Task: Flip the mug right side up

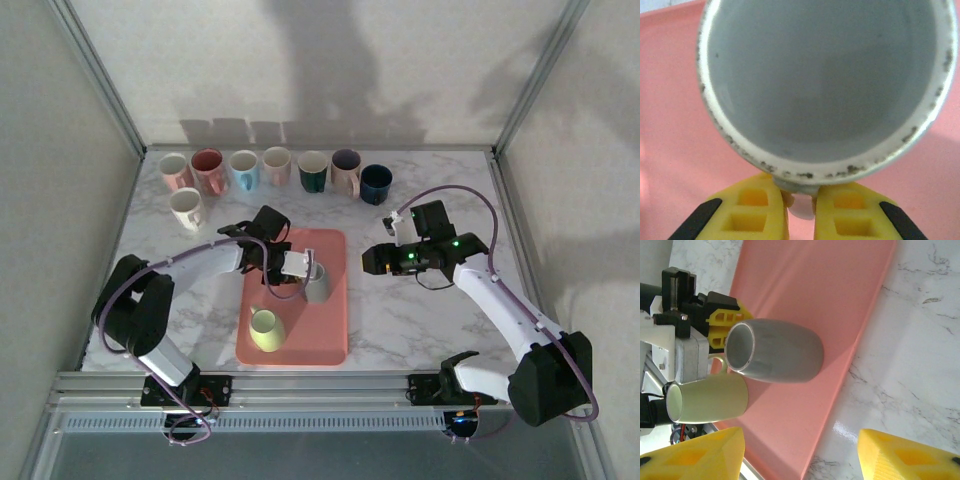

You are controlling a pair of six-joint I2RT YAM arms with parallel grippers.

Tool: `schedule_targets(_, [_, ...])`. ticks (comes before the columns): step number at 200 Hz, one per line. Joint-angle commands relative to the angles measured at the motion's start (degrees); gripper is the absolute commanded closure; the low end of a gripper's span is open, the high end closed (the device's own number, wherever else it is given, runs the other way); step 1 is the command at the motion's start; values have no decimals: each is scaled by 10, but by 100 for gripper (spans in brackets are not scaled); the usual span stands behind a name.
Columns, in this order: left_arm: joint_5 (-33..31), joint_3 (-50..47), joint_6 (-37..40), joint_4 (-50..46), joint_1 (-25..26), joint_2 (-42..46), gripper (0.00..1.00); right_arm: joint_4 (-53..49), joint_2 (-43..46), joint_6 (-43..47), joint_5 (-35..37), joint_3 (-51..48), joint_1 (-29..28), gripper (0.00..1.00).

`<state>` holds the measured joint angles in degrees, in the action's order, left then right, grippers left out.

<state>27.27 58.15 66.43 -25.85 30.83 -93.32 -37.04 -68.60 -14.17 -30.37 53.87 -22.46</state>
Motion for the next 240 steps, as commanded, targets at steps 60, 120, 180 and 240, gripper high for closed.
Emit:
schedule_targets(60, [31, -5, -263, 40, 5, -5, 100, -7, 21, 9, -25, -18, 16, 38])
schedule_targets(120, [64, -1, -425, 65, -5, -8, 100, -8, 33, 5, -30, -23, 22, 38])
schedule_targets(180, [147, -19, -642, 148, -23, 10, 100, 0, 38, -6, -42, -29, 24, 38])
schedule_targets(240, [139, -62, -877, 282, -24, 91, 100, 19, 35, -21, -76, -33, 24, 38])
